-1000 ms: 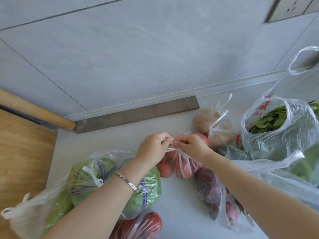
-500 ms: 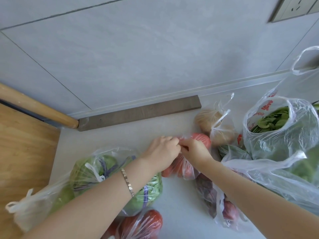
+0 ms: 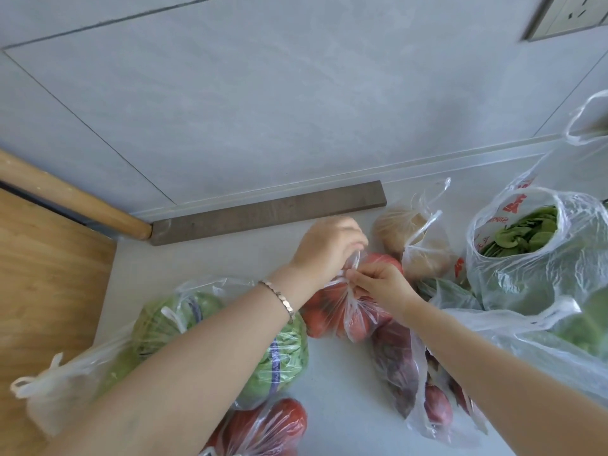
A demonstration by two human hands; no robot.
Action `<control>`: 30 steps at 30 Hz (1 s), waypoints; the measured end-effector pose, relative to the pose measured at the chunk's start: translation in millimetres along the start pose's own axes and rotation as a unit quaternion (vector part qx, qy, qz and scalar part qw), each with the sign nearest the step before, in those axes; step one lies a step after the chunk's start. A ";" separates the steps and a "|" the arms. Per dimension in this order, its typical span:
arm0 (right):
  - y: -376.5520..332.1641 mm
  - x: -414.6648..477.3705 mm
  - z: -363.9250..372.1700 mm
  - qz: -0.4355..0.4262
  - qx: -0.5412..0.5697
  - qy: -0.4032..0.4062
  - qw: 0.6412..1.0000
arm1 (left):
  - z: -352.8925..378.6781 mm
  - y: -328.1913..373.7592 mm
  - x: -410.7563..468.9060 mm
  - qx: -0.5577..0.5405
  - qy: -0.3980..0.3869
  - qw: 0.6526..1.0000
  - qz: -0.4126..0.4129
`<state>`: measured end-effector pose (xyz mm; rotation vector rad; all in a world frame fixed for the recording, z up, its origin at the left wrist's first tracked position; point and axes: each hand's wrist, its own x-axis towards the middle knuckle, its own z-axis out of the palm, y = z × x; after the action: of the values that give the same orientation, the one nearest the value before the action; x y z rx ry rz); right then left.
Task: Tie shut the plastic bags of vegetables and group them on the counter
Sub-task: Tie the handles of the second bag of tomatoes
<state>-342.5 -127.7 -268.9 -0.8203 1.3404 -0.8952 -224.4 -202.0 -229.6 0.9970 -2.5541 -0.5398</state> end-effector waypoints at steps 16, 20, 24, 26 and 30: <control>4.9 -5.8 2.6 0.050 0.146 0.080 0.985 | 7.6 17.0 -36.5 -0.211 -0.006 0.940 -0.269; 0.8 -8.4 5.2 0.023 0.105 0.103 0.989 | 8.3 11.5 -37.8 -0.227 -0.068 0.927 -0.291; 0.7 -8.7 11.0 -0.036 -0.016 0.151 0.988 | 10.3 8.2 -36.4 -0.260 -0.108 0.902 -0.326; 0.9 -7.8 14.6 -0.047 -0.044 0.182 0.981 | 12.0 6.3 -36.5 -0.257 -0.111 0.901 -0.330; -2.9 -3.5 14.8 -0.058 -0.081 0.217 0.971 | 15.5 6.4 -37.2 -0.212 -0.107 0.916 -0.323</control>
<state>-328.0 -126.0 -263.7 -0.8655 1.7795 -1.1113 -209.2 -168.3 -246.7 1.6678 -2.0683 -1.3760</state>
